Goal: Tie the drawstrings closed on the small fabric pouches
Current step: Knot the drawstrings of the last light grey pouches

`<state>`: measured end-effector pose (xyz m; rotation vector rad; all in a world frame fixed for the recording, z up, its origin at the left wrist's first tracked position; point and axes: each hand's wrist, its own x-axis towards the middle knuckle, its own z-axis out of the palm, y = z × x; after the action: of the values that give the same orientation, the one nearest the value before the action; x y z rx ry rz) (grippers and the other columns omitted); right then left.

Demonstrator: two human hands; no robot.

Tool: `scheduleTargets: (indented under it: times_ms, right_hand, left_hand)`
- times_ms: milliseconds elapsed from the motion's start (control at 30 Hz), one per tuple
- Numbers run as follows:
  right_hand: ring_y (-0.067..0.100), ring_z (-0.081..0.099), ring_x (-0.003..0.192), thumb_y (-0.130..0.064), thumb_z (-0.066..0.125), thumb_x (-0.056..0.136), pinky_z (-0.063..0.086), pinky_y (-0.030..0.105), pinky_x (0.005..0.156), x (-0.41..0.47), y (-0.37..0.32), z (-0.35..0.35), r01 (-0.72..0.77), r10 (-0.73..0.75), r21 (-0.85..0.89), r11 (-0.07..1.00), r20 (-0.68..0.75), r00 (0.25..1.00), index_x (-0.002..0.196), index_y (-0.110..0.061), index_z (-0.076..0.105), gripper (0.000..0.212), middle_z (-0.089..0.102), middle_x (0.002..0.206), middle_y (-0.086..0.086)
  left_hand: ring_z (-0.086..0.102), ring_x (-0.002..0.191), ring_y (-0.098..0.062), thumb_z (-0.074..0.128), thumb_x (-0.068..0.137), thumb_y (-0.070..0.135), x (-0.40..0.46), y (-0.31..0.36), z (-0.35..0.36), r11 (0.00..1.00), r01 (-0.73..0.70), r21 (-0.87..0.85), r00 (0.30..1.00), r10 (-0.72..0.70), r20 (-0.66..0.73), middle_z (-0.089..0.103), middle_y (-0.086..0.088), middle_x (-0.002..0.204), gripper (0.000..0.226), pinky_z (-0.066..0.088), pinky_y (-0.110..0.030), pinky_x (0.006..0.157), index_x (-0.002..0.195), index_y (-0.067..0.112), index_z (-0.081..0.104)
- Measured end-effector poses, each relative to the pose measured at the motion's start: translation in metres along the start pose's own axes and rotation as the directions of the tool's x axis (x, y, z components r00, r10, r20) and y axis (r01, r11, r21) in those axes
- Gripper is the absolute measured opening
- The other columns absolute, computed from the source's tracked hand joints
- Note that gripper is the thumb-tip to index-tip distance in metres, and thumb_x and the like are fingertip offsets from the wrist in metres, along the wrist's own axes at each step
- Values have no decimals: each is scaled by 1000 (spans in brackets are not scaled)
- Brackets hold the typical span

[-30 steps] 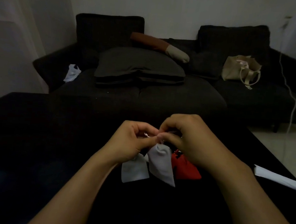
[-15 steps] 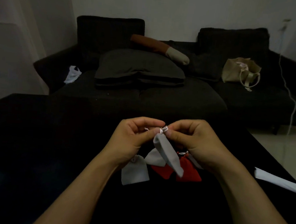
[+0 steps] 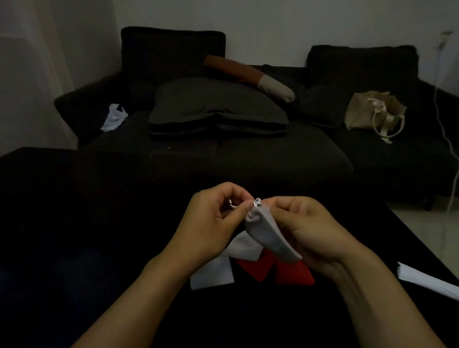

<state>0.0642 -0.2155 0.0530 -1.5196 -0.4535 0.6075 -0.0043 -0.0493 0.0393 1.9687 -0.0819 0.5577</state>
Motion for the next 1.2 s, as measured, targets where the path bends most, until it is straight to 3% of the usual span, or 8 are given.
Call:
scheduleTargets:
  times_ms: [133, 200, 367, 467, 700, 900, 1067, 1200]
  right_hand:
    - [26, 71, 94, -29, 64, 91, 58, 32, 82, 2, -3, -3, -40, 40, 2, 999, 79, 996, 100, -4, 75, 29, 74, 102, 16]
    - [24, 73, 94, -22, 70, 86, 59, 28, 74, 4, -2, -1, -15, 15, 8, 1000, 51, 999, 94, -5, 77, 21, 75, 99, 15]
    - [21, 73, 94, -22, 75, 74, 56, 32, 84, 4, 2, 1, 96, -98, -80, 992, -25, 995, 89, -7, 77, 21, 76, 94, 10]
    - [17, 74, 89, -16, 74, 80, 59, 29, 79, 4, 2, 1, 167, -182, -171, 971, -76, 980, 86, -11, 78, 8, 77, 89, 7]
    - [17, 67, 78, -20, 67, 82, 49, 26, 68, 4, 3, 5, 29, -25, 178, 984, -27, 999, 86, -8, 78, 17, 75, 92, 13]
    - [24, 70, 86, -17, 66, 89, 57, 26, 70, 7, 7, 6, 27, -20, 123, 992, -61, 998, 97, 3, 74, 23, 73, 100, 23]
    - [23, 60, 83, -18, 62, 91, 44, 29, 72, 7, 11, 2, 5, -8, 208, 978, 11, 1000, 100, 5, 72, 27, 72, 94, 19]
    - [29, 67, 98, -22, 66, 87, 52, 40, 94, 7, 9, 3, -40, 33, 194, 980, 39, 999, 102, 1, 73, 29, 71, 108, 22]
  left_hand:
    - [69, 75, 0, 71, 88, 10, -2, 2, 2, 984, -127, 127, 990, 133, -46, 71, 10, 80, 9, 54, -15, 65, 93, 18, 71]
    - [69, 77, -1, 71, 87, 9, -2, 1, 3, 984, -134, 120, 988, 142, -63, 71, 9, 81, 11, 57, -18, 68, 93, 18, 71]
    - [72, 77, -6, 68, 89, 7, -4, -4, 10, 996, -20, -90, 991, 8, -132, 74, 8, 84, 11, 56, -18, 68, 91, 18, 72]
    - [72, 78, -9, 67, 90, 5, -4, -5, 14, 985, 12, -172, 988, -38, -152, 75, 4, 84, 10, 56, -19, 68, 92, 14, 72]
    - [72, 81, -11, 64, 92, 8, -2, 2, 15, 962, -6, -274, 986, -41, -164, 75, 4, 86, 10, 55, -18, 69, 94, 15, 71]
    - [71, 82, -8, 66, 91, 10, -3, 1, 15, 984, 17, -178, 988, -44, -150, 73, 7, 87, 10, 57, -20, 71, 95, 17, 71]
    - [72, 76, -5, 70, 88, 12, -4, 2, 11, 998, -14, -68, 986, 2, -168, 74, 9, 83, 9, 58, -21, 68, 90, 20, 72]
    - [72, 75, -3, 72, 86, 12, -2, 1, 8, 999, -31, 33, 985, 36, -167, 74, 10, 81, 10, 58, -21, 67, 89, 21, 74]
